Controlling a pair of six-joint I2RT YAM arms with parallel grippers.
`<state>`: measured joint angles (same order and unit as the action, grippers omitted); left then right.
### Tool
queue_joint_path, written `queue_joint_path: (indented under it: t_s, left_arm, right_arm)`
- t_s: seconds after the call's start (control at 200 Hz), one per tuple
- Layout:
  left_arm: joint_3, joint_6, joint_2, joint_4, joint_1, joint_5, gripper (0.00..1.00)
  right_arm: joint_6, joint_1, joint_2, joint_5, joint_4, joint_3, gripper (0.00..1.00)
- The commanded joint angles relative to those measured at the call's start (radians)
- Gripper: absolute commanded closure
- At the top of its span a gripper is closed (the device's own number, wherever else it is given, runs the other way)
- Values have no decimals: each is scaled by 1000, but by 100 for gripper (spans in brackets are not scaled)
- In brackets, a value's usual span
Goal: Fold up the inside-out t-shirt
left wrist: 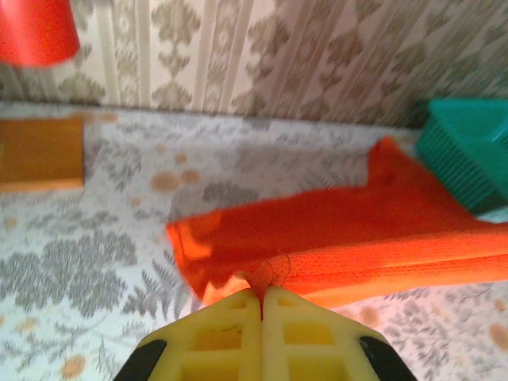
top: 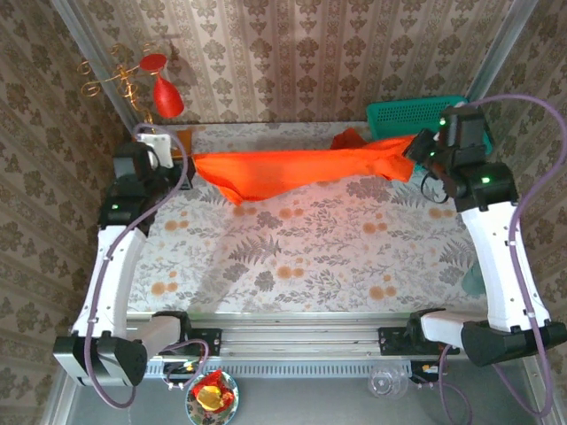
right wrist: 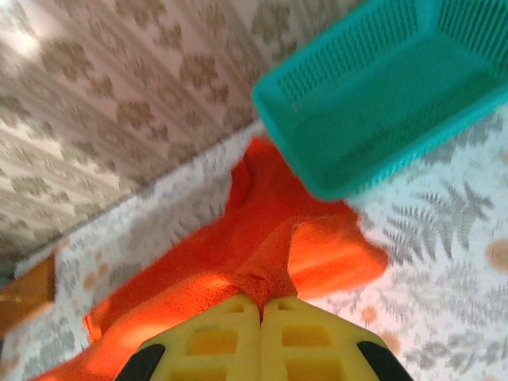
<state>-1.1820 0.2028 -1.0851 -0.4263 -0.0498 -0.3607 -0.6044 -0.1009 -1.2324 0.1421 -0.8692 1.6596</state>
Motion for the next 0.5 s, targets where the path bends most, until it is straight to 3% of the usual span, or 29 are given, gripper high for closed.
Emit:
queue_joint_path:
  t_s: [0.0, 0.235, 0.49]
  left_arm:
    - [-88, 16, 17, 106, 83, -231, 100]
    - [-286, 257, -35, 331, 222, -429, 100]
    - [-611, 461, -134, 478, 286, -423, 100]
  right_arm:
    - [58, 29, -31, -15, -25, 169, 100]
    - [58, 38, -86, -65, -6, 401, 100]
    - [15, 39, -48, -130, 157, 437, 100]
